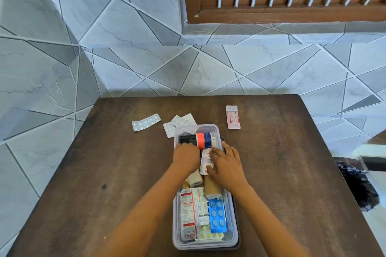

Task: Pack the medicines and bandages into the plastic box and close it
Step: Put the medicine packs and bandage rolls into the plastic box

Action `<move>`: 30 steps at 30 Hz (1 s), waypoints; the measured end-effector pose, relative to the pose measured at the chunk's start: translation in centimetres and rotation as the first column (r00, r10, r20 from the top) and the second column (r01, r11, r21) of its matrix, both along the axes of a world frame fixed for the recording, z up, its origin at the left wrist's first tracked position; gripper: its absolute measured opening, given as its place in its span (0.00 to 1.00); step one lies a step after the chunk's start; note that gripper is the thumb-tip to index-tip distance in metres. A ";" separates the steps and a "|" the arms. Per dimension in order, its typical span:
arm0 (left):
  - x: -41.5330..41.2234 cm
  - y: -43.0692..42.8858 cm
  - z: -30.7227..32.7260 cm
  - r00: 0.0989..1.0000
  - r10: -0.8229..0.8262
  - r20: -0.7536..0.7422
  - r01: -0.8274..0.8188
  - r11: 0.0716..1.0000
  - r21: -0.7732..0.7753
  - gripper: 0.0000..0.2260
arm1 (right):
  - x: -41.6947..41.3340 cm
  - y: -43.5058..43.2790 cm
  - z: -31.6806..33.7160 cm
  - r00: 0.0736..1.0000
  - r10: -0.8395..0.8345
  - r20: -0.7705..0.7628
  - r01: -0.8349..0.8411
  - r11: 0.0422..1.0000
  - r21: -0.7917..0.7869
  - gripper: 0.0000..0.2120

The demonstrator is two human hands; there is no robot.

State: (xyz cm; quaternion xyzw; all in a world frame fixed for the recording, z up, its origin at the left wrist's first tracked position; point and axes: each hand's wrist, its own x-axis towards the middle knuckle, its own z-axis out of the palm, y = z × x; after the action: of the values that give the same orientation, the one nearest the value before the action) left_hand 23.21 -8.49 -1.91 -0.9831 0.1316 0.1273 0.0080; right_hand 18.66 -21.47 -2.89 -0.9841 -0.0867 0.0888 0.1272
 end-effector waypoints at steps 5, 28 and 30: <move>1.4 2.0 1.6 0.990 0.136 0.033 -0.122 0.955 -0.271 0.12 | 0.5 -0.3 0.3 0.988 -0.077 0.134 0.050 0.980 0.192 0.19; 15.6 5.1 -2.9 0.989 -0.048 -0.140 0.017 0.977 -0.211 0.16 | 16.1 -4.4 -2.5 0.634 -0.757 -0.158 0.772 0.606 0.191 0.22; 16.0 4.8 -3.2 0.990 -0.038 -0.133 0.014 0.985 -0.174 0.15 | 16.7 -4.7 -2.8 0.650 -0.743 -0.158 0.759 0.627 0.175 0.19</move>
State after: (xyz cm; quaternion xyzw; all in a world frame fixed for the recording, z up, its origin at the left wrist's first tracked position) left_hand 39.23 -3.71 -5.11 -0.9673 0.1550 0.1820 -0.0848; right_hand 35.32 -26.14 -5.64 -0.9055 0.3265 0.0518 0.2662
